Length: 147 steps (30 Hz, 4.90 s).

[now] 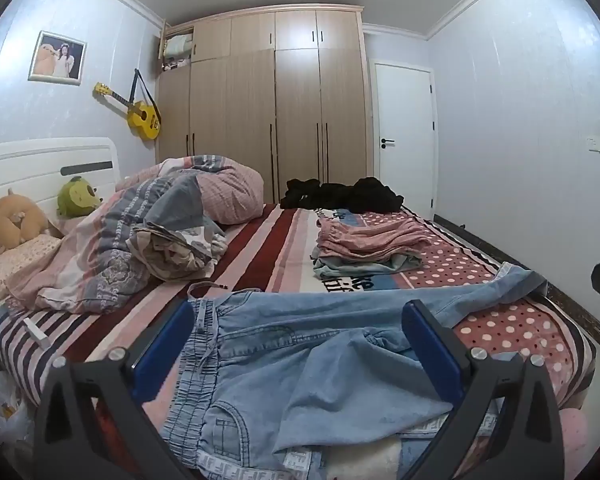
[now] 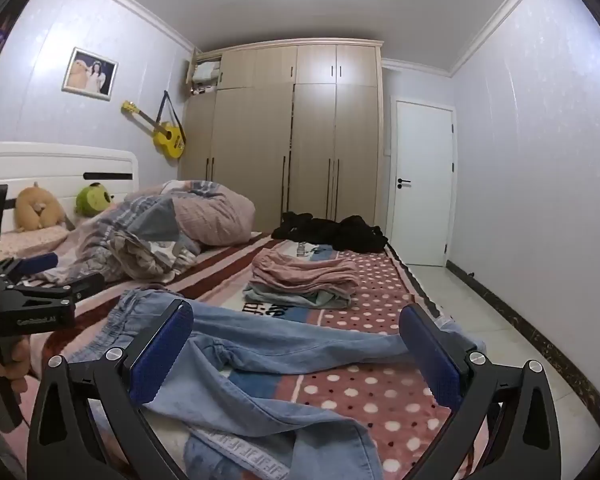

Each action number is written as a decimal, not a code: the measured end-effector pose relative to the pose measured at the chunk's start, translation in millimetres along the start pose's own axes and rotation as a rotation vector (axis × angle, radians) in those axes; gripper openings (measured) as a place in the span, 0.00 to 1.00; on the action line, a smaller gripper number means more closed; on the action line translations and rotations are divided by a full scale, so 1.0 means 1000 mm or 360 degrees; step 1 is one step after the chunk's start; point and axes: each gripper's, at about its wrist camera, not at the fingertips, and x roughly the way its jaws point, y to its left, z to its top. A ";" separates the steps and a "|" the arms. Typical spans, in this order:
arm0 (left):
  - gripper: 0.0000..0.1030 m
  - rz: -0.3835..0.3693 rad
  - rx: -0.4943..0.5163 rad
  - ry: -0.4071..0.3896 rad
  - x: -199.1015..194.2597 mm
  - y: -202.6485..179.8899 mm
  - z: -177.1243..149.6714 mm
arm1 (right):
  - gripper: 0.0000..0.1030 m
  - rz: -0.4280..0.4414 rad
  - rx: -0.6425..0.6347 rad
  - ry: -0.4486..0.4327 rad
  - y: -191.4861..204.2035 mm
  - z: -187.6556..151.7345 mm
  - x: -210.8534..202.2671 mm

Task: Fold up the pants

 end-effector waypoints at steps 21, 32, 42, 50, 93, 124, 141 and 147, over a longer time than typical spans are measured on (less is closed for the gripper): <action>0.99 -0.0015 -0.0003 -0.0004 -0.009 -0.003 -0.003 | 1.00 0.0016 0.0035 0.0007 0.001 -0.004 -0.001; 0.99 -0.0034 -0.0009 0.0012 -0.007 -0.003 -0.002 | 1.00 -0.0021 0.0044 0.0007 0.001 -0.004 -0.006; 0.99 -0.0032 -0.0007 0.0015 -0.005 -0.005 -0.002 | 1.00 -0.0024 0.0061 0.0014 0.000 -0.004 -0.003; 0.99 -0.0031 -0.0008 0.0015 -0.005 -0.005 -0.003 | 1.00 -0.0014 0.0094 0.0049 -0.003 -0.007 0.003; 0.99 -0.0036 -0.0018 0.0034 0.008 -0.007 -0.011 | 1.00 -0.0034 0.0158 0.0102 -0.009 -0.019 0.010; 0.99 -0.0086 -0.0003 0.0222 0.054 -0.023 -0.033 | 0.41 -0.0128 0.0399 0.0942 -0.094 -0.167 0.094; 0.99 -0.0038 -0.0039 0.0279 0.070 -0.006 -0.041 | 0.01 -0.0198 0.0273 0.0809 -0.095 -0.140 0.090; 0.99 0.0042 -0.0057 0.0324 0.081 0.011 -0.050 | 0.01 -0.0297 0.0099 0.0851 -0.136 -0.120 0.133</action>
